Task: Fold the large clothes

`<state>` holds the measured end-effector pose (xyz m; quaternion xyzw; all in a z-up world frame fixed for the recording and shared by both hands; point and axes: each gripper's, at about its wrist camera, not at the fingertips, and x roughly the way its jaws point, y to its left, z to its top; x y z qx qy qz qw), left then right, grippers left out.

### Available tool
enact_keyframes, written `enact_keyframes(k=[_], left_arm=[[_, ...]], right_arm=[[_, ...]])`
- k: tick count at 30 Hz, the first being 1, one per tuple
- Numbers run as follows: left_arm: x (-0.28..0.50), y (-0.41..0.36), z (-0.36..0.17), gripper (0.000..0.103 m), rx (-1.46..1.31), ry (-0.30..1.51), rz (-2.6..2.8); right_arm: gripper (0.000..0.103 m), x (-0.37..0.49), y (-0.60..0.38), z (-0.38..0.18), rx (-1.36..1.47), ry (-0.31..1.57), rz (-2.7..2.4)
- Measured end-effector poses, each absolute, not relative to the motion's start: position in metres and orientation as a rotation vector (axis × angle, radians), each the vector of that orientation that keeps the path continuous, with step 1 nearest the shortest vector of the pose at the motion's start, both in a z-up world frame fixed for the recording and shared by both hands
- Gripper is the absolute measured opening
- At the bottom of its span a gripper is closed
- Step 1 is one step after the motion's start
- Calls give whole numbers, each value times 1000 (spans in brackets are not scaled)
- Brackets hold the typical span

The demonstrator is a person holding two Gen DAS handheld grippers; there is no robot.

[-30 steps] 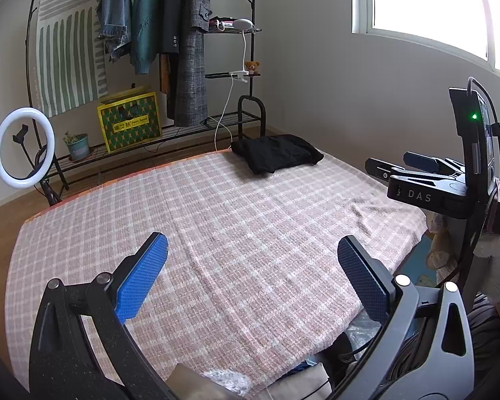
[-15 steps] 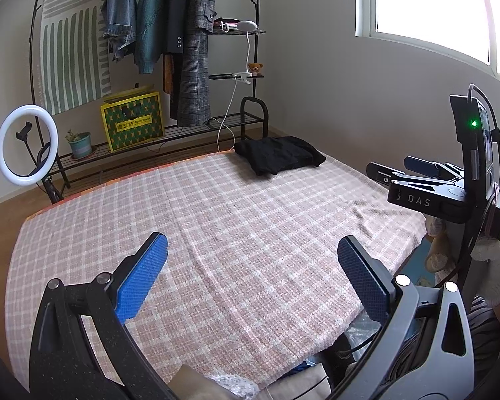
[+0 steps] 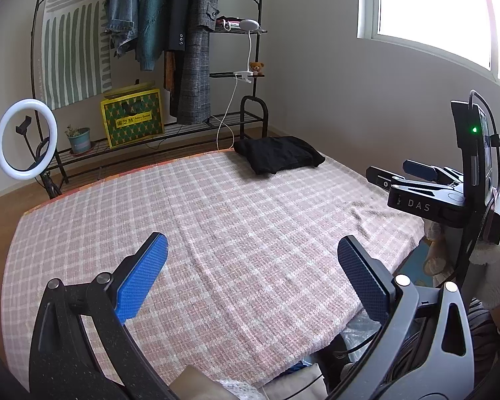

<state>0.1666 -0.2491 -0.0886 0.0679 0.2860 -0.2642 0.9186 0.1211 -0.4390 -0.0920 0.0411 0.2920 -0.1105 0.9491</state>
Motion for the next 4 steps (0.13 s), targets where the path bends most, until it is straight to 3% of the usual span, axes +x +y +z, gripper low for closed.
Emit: enact_keyframes(k=[4], left_arm=[[166, -251, -86, 103, 127, 584, -519]], right_arm=[[84, 121, -440, -91, 85, 594, -226]])
